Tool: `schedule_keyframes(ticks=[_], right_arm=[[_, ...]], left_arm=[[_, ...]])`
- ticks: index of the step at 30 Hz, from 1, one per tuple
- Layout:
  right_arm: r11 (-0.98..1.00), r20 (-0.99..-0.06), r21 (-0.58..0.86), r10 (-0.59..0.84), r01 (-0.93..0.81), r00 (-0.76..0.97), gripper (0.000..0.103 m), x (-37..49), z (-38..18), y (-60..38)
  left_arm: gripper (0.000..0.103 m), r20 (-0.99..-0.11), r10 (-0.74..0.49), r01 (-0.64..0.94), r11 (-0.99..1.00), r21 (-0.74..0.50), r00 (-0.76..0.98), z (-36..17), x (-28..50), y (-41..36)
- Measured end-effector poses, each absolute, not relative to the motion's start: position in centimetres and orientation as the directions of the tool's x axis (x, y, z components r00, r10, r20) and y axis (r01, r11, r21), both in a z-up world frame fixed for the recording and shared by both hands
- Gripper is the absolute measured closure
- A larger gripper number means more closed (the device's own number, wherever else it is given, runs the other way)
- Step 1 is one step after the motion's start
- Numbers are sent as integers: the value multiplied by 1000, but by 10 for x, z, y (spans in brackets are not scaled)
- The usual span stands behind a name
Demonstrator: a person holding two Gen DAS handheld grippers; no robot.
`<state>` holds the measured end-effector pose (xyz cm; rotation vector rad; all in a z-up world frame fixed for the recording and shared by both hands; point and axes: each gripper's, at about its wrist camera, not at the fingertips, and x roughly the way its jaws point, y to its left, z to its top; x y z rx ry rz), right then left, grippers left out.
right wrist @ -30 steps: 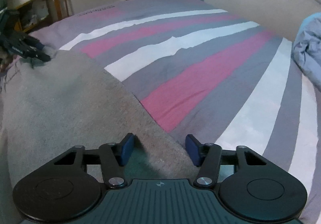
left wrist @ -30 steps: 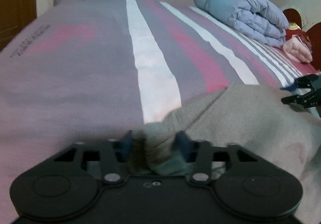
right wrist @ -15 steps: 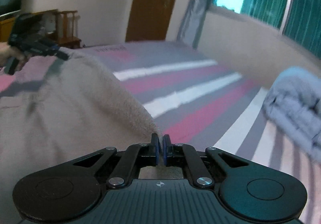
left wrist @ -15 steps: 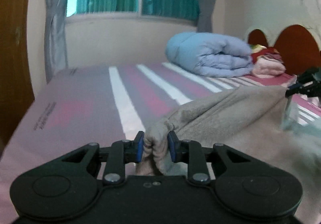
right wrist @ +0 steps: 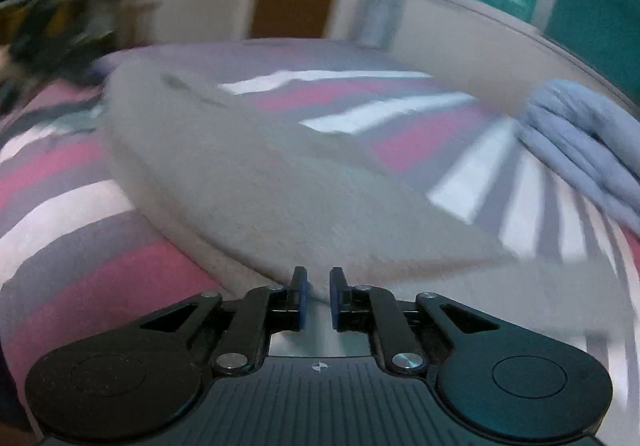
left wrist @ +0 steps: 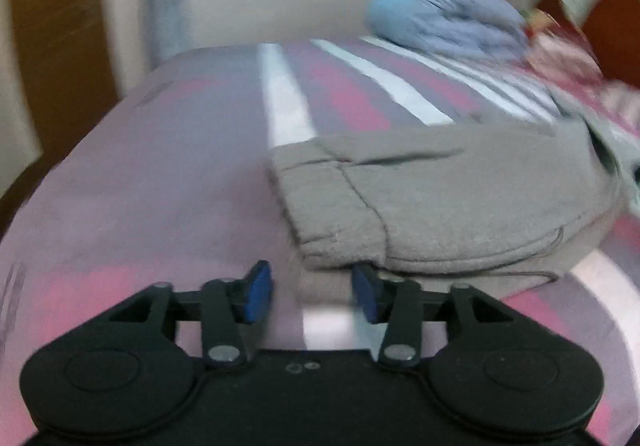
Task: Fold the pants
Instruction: 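Lift the leg ends with both grippers and fold them toward the waistband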
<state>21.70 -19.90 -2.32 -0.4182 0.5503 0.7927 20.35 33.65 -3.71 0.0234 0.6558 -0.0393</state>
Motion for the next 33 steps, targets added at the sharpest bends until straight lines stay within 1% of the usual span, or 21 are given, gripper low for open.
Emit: schedule_keyframes(ticks=[3, 5, 8, 9, 10, 12, 13, 14, 16, 19, 21, 23, 25, 26, 27, 28, 31, 33], right_arm=[[725, -555, -2, 572, -689, 604, 93, 201, -15, -219], [759, -529, 87, 584, -645, 616, 92, 196, -8, -228], [789, -501, 176, 587, -588, 636, 91, 207, 1, -231], [795, -499, 208, 587, -570, 637, 84, 209, 2, -230], [802, -501, 240, 585, -548, 637, 67, 213, 3, -230], [807, -499, 299, 587, -509, 638, 47, 224, 2, -229], [812, -493, 327, 583, -484, 646, 47, 229, 2, -231], [807, -492, 367, 590, -463, 640, 47, 233, 1, -232], [796, -507, 451, 600, -402, 619, 47, 246, -1, -241], [788, -533, 538, 592, -298, 604, 47, 265, -12, -253], [778, -551, 578, 595, -246, 586, 47, 279, -19, -259], [779, -566, 586, 590, -222, 576, 47, 289, -25, -260], [781, -584, 593, 586, -197, 562, 49, 299, -31, -261], [782, -590, 595, 583, -186, 559, 57, 303, -34, -262], [783, -593, 596, 580, -180, 558, 96, 307, -34, -263], [786, -603, 594, 576, -171, 552, 98, 309, -37, -264], [785, -597, 590, 581, -187, 553, 98, 305, -36, -266], [772, -561, 594, 600, -227, 570, 99, 294, -27, -274]], left_arm=[[57, -584, -5, -83, 989, -124, 812, -27, 179, 337], [53, -554, -51, -111, 961, -254, 831, -18, 172, 337], [53, -534, -114, -129, 908, -398, 838, -14, 181, 336], [55, -543, -128, -144, 891, -430, 830, -16, 188, 336], [56, -559, -132, -162, 881, -445, 819, -17, 196, 335], [60, -587, -136, -198, 861, -468, 798, -27, 203, 337], [60, -594, -142, -208, 852, -481, 792, -31, 210, 338], [62, -596, -150, -217, 840, -498, 789, -35, 215, 341], [62, -615, -164, -244, 816, -524, 771, -43, 230, 346], [61, -635, -187, -261, 798, -543, 749, -58, 231, 352], [58, -645, -197, -267, 793, -547, 738, -63, 232, 355], [58, -648, -203, -271, 787, -554, 734, -66, 234, 356], [59, -646, -204, -280, 777, -564, 735, -68, 234, 357], [59, -643, -200, -286, 772, -568, 739, -68, 234, 356], [61, -640, -198, -288, 768, -572, 743, -68, 234, 356], [62, -639, -192, -290, 769, -569, 744, -67, 233, 355], [65, -624, -182, -282, 773, -568, 760, -61, 226, 355], [67, -598, -186, -263, 770, -582, 779, -53, 218, 356]])
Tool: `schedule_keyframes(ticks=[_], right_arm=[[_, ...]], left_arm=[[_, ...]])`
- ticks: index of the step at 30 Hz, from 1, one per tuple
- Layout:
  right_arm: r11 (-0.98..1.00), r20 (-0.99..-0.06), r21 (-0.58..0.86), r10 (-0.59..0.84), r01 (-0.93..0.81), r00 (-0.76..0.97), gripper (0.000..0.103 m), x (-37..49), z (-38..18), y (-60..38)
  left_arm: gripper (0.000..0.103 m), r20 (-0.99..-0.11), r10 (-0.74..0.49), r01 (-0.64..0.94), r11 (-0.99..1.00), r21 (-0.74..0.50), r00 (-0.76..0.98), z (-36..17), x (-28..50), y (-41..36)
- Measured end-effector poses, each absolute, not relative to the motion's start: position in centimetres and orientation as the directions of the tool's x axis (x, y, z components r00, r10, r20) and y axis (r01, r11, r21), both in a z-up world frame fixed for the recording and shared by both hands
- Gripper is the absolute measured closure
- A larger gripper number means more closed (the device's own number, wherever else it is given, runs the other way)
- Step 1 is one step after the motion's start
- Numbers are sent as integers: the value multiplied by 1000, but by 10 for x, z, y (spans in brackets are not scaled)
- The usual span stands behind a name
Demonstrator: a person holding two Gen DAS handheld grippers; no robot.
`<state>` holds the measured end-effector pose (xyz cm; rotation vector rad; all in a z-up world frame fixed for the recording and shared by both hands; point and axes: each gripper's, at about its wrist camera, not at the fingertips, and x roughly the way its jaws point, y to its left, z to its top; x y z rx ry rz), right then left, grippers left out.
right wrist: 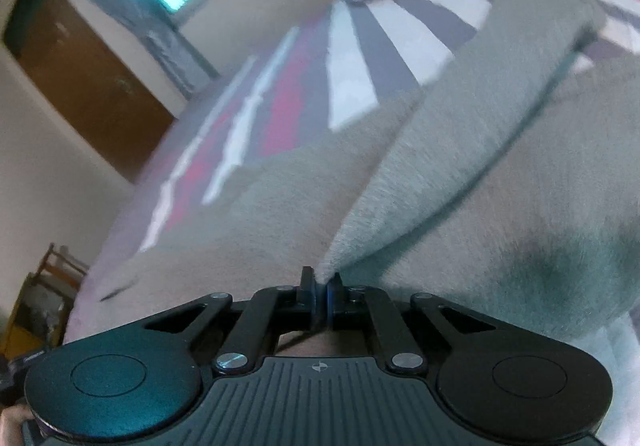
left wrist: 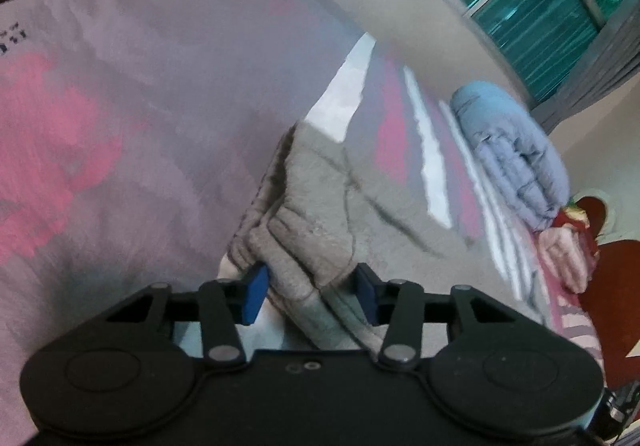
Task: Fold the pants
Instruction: 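Lift the leg ends with both grippers and fold them toward the waistband, then lay the folded leg ends down and open both grippers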
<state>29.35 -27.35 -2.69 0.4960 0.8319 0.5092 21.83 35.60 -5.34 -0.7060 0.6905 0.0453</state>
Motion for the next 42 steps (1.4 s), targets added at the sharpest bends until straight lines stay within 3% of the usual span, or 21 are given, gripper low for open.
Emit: schedule_keyframes(ticks=[2, 4, 8, 11, 14, 25, 29, 34, 35, 38, 42], right_arm=[[756, -525, 599, 620, -264, 584, 99, 280, -13, -280], [741, -489, 602, 638, -299, 595, 99, 263, 0, -288], [738, -500, 601, 647, -307, 576, 99, 243, -8, -299], [770, -593, 593, 616, -235, 518, 98, 242, -42, -298], [750, -567, 626, 625, -212, 537, 98, 234, -48, -310], [754, -556, 622, 616, -211, 558, 98, 228, -39, -307], [750, -579, 640, 613, -166, 537, 98, 244, -32, -296], [750, -590, 647, 606, -137, 533, 98, 253, -33, -290], [754, -589, 641, 605, -146, 536, 98, 254, -30, -289], [736, -527, 637, 634, -231, 566, 98, 245, -9, -286], [716, -497, 642, 661, -274, 562, 98, 233, 0, -289]], left_arm=[[73, -579, -181, -253, 768, -589, 795, -46, 211, 357], [95, -554, -164, -251, 764, -595, 816, -38, 203, 361], [95, -593, -137, -330, 722, -608, 794, -49, 198, 378], [79, -582, -143, -328, 709, -625, 800, -51, 192, 375], [75, -557, -159, -311, 692, -651, 815, -50, 188, 374], [74, -575, -170, -337, 665, -666, 800, -58, 213, 369], [68, -586, -152, -354, 669, -653, 796, -60, 219, 364], [83, -569, -114, -358, 674, -647, 815, -54, 223, 361], [93, -558, -93, -352, 687, -636, 825, -48, 220, 360], [94, -516, -83, -317, 702, -638, 853, -32, 209, 364], [94, -587, -71, -362, 726, -585, 806, -46, 205, 370]])
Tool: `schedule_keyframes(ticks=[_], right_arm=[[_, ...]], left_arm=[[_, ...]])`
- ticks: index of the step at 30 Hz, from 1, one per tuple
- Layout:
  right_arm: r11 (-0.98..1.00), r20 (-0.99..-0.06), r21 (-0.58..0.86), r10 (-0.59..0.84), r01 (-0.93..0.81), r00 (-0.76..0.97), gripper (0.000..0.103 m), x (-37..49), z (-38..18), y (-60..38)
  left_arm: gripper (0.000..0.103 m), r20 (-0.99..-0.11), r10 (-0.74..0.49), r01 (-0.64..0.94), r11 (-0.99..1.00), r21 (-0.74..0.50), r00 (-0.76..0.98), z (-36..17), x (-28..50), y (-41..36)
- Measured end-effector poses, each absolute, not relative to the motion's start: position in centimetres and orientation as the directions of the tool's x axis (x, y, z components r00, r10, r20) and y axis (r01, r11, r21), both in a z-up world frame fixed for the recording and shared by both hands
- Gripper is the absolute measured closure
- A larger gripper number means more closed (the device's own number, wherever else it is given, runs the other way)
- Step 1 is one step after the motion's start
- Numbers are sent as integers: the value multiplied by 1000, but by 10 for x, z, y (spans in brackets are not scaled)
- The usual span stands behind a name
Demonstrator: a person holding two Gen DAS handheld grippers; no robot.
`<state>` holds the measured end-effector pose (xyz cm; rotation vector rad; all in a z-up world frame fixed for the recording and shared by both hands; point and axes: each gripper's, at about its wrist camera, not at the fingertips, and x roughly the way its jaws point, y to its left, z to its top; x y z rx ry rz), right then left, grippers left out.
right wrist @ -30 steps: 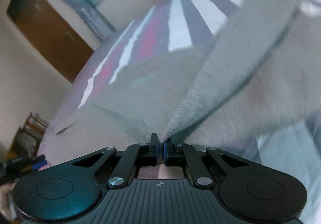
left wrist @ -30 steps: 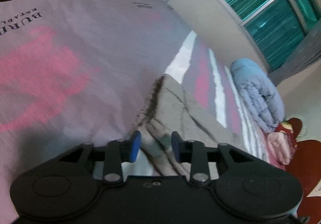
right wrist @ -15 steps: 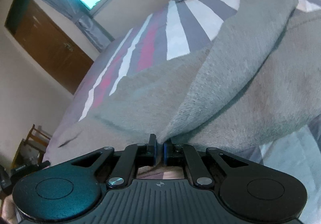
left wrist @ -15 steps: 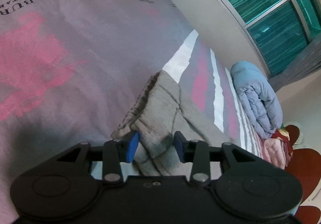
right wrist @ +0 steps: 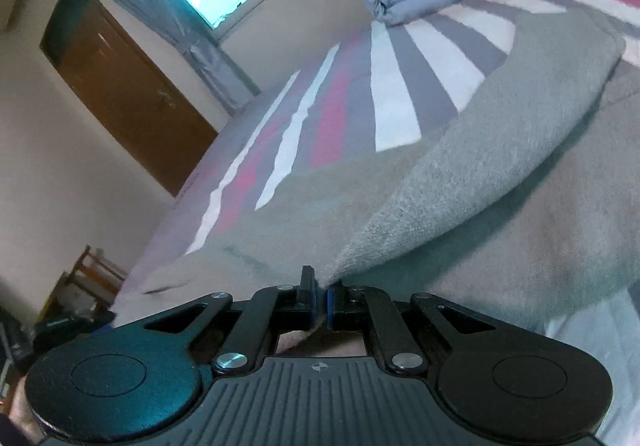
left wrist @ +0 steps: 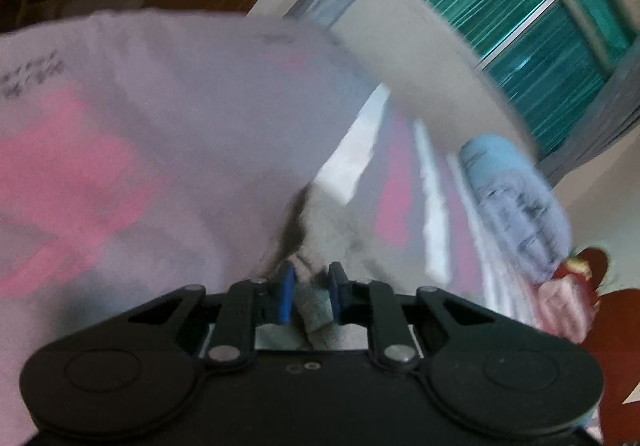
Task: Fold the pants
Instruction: 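Lay the folded leg ends down and open both grippers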
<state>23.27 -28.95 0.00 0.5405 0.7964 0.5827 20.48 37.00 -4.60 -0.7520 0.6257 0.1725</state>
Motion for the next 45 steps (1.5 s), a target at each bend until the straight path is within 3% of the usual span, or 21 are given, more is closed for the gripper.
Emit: schedule_keyframes(ticks=[3, 5, 8, 11, 24, 27, 30, 33, 36, 38, 39, 41, 42, 45], right_arm=[[778, -619, 592, 607, -211, 499, 99, 239, -34, -281], [742, -587, 646, 632, -178, 506, 98, 239, -41, -289], [733, -557, 655, 632, -183, 539, 98, 233, -34, -295], [735, -545, 647, 632, -202, 552, 97, 230, -30, -295], [742, -568, 645, 625, -181, 536, 97, 238, -34, -292], [744, -575, 649, 618, -163, 536, 97, 243, -36, -292], [727, -575, 675, 626, -126, 527, 98, 250, -40, -293], [699, -499, 683, 659, -212, 562, 98, 240, -25, -296], [706, -511, 674, 658, -218, 553, 97, 236, -28, -301], [731, -579, 661, 640, -169, 504, 97, 243, -48, -299], [700, -561, 700, 662, -141, 498, 97, 246, -53, -304], [681, -551, 724, 668, -111, 500, 86, 246, -46, -314], [702, -548, 702, 642, -123, 536, 76, 241, -35, -321], [763, -530, 624, 571, -167, 627, 74, 232, -10, -340]], left_arm=[[94, -611, -64, -392, 714, -580, 789, -59, 198, 372], [96, -587, -56, -384, 705, -596, 808, -55, 189, 373], [79, -550, -61, -361, 693, -624, 833, -47, 185, 375], [71, -548, -87, -358, 670, -650, 832, -45, 193, 377], [72, -600, -140, -390, 640, -662, 788, -65, 225, 360], [85, -579, -118, -392, 625, -674, 807, -65, 223, 361], [86, -519, -89, -354, 632, -689, 850, -51, 214, 356], [86, -494, -76, -329, 657, -678, 866, -42, 204, 354], [86, -596, -62, -396, 691, -604, 801, -57, 209, 352], [78, -609, -56, -401, 704, -586, 791, -60, 205, 349], [71, -612, -41, -408, 710, -574, 790, -54, 200, 347], [59, -629, 40, -431, 761, -484, 777, -38, 191, 336], [57, -625, 84, -433, 791, -432, 776, -29, 186, 327], [41, -616, 139, -402, 860, -312, 775, -11, 179, 293]])
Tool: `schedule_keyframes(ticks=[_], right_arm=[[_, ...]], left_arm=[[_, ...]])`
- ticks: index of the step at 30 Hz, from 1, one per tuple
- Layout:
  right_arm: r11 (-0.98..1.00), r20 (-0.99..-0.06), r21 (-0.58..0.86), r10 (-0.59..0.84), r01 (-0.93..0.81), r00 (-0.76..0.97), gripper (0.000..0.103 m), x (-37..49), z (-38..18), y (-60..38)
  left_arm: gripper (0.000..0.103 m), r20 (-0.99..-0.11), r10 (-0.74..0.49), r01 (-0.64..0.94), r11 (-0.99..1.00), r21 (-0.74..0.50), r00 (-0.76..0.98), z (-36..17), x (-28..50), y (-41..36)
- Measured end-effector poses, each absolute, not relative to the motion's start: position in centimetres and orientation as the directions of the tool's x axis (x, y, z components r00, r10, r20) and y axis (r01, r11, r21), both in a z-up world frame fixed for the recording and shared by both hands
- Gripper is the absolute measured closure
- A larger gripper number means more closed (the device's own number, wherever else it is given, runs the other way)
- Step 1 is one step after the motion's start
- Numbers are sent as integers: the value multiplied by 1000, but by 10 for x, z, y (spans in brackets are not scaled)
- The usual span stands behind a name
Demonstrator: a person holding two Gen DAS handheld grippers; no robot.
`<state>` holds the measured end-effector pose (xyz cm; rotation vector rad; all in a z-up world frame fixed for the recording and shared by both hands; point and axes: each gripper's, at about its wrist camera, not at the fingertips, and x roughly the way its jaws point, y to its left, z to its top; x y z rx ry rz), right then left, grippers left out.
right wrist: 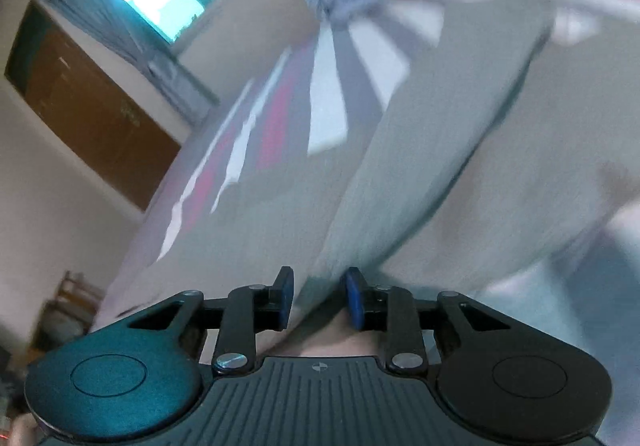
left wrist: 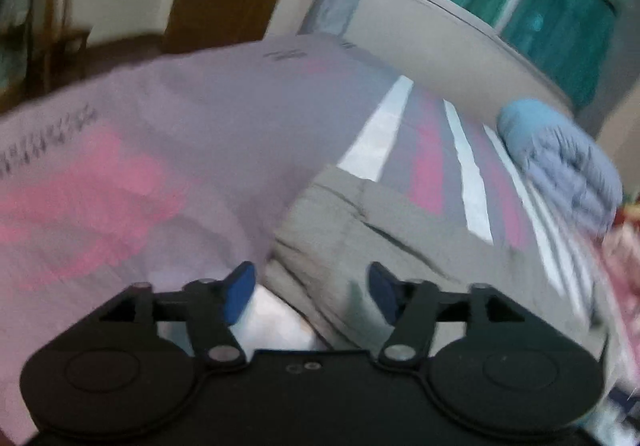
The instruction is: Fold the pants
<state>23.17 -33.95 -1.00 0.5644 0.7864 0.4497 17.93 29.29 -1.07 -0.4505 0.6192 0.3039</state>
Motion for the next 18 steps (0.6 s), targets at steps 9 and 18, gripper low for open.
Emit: schedule_keyframes(ticks=[9, 18], right_arm=[[911, -623, 382, 377, -155, 685, 74, 277, 16, -311], [955, -722, 235, 297, -182, 625, 101, 283, -18, -323]], left_arm=[[22, -701, 224, -377, 924, -70, 678, -32, 216, 178], [9, -694, 177, -387, 909, -157, 697, -68, 202, 185]])
